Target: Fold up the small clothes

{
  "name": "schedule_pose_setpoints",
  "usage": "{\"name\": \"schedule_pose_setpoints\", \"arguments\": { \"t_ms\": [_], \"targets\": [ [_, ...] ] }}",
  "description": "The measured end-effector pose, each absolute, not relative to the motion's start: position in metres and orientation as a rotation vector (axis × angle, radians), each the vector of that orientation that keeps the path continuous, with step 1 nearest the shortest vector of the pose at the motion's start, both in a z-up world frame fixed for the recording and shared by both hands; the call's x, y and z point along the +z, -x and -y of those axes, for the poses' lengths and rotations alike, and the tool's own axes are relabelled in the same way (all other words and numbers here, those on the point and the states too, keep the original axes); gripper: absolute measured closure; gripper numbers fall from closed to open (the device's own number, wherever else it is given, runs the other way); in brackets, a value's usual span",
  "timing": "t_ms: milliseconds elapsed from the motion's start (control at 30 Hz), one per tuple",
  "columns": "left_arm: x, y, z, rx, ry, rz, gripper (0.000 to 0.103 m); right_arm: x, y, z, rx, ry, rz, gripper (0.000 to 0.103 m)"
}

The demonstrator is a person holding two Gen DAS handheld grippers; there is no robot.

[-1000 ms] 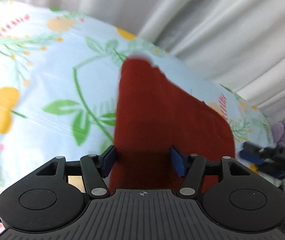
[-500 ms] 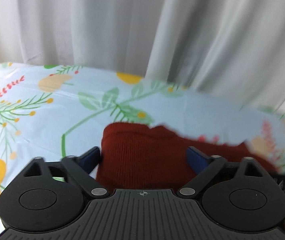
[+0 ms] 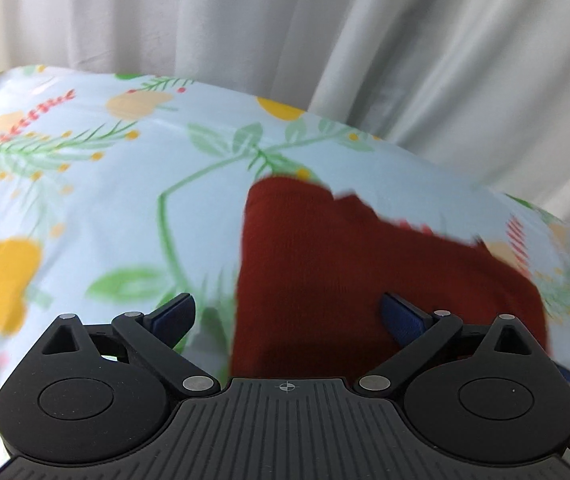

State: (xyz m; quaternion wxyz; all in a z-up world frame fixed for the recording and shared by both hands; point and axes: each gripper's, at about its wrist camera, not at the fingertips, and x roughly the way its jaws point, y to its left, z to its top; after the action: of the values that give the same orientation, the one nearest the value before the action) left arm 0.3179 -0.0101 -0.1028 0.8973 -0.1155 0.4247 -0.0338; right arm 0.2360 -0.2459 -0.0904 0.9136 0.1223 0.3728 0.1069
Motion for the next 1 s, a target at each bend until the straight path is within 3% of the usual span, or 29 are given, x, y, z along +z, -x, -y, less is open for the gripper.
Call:
{"name": "schedule_pose_setpoints", "arguments": {
  "t_ms": [33,133,200,300,367,400,433,467,533,667,767,1000],
  "targets": [
    [-0.101,-0.302,0.006,-0.088,0.241,-0.881,0.002,-0.092,-0.216,0.255,0.211,-0.29,-0.808,0.062],
    [-0.098,-0.246,-0.009,-0.085,0.269,-0.887,0.002,-0.1,-0.173,0.28,0.241,-0.488,-0.856,0.055],
    [-0.1,-0.214,-0.016,-0.092,0.273,-0.904,0.002,-0.103,-0.162,0.291,0.307,-0.622,-0.882,0.036],
    [-0.107,-0.183,-0.018,-0.126,0.24,-0.942,0.002,-0.119,-0.168,0.298,0.327,-0.818,-0.915,0.036],
    [-0.114,-0.181,-0.012,-0.145,0.203,-0.943,0.002,-0.129,-0.177,0.3,0.291,-0.9,-0.907,0.038],
    [-0.118,-0.181,-0.008,-0.131,0.173,-0.944,0.002,-0.133,-0.181,0.3,0.263,-0.921,-0.908,0.05],
    [-0.121,-0.185,-0.003,-0.114,0.144,-0.949,0.002,-0.138,-0.186,0.299,0.223,-0.941,-0.918,0.071],
    [-0.123,-0.188,0.001,-0.105,0.126,-0.945,0.002,-0.142,-0.192,0.298,0.193,-0.952,-0.938,0.081],
    [-0.126,-0.195,0.007,-0.092,0.103,-0.933,0.002,-0.146,-0.191,0.303,0.198,-1.035,-0.938,0.086],
    [-0.13,-0.199,0.007,-0.013,0.091,-0.903,0.001,-0.15,-0.182,0.323,0.278,-1.242,-0.837,0.089],
    [-0.128,-0.196,-0.004,0.038,0.126,-0.902,0.001,-0.141,-0.189,0.311,0.161,-0.912,-0.932,0.089],
    [-0.121,-0.179,-0.023,0.077,0.174,-0.932,0.001,-0.113,-0.187,0.269,0.154,-0.477,-0.877,0.089]
  ]
}}
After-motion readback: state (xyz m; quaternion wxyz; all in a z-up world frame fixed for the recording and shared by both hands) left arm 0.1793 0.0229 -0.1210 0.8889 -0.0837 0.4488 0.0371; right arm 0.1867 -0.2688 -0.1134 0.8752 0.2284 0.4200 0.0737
